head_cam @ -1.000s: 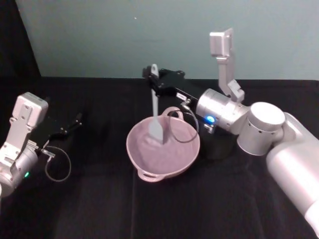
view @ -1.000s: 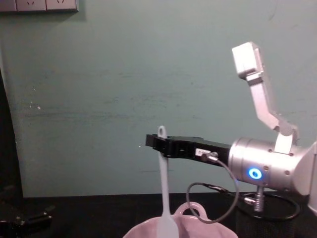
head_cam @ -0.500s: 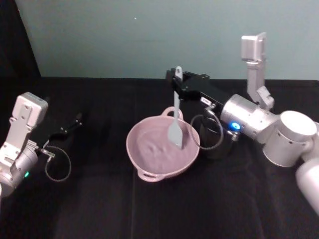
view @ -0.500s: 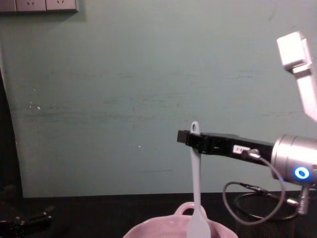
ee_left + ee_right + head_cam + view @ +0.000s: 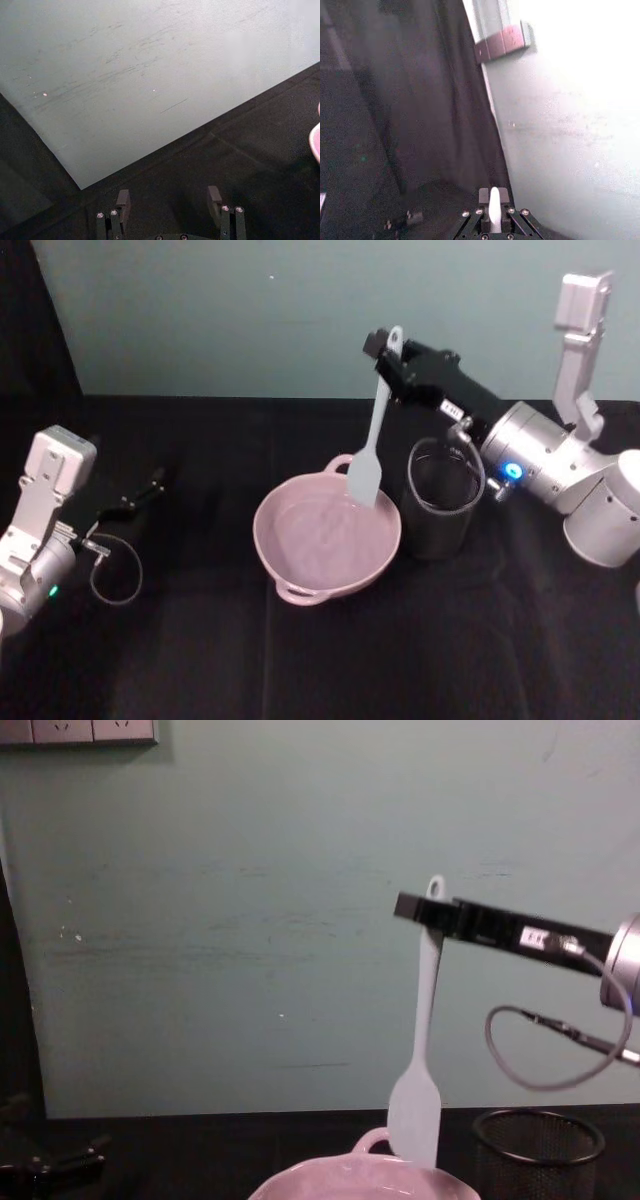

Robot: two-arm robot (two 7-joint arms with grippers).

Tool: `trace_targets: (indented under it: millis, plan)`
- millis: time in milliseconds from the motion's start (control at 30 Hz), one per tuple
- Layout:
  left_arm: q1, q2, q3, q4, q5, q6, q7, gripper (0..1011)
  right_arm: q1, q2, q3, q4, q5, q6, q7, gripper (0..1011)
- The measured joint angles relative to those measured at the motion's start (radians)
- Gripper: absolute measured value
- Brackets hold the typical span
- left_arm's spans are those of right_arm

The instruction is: Use the one hand to pick up the spoon and stir the clear water in the bowl.

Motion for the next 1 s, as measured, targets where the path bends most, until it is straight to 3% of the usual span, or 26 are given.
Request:
trace_targets:
  millis: [533,1000]
  plan:
    - [0.0,0.0,0.0,0.0,0.0,0.0,0.0,1011,-0.001,0.044,0.062,-0.09,0.068,-0.027,-0.05,111]
    - [0.0,0.0,0.0,0.0,0.0,0.0,0.0,1011,-0.046,0.102,0.096,-0.111,0.085,-0.024,-0.077,112]
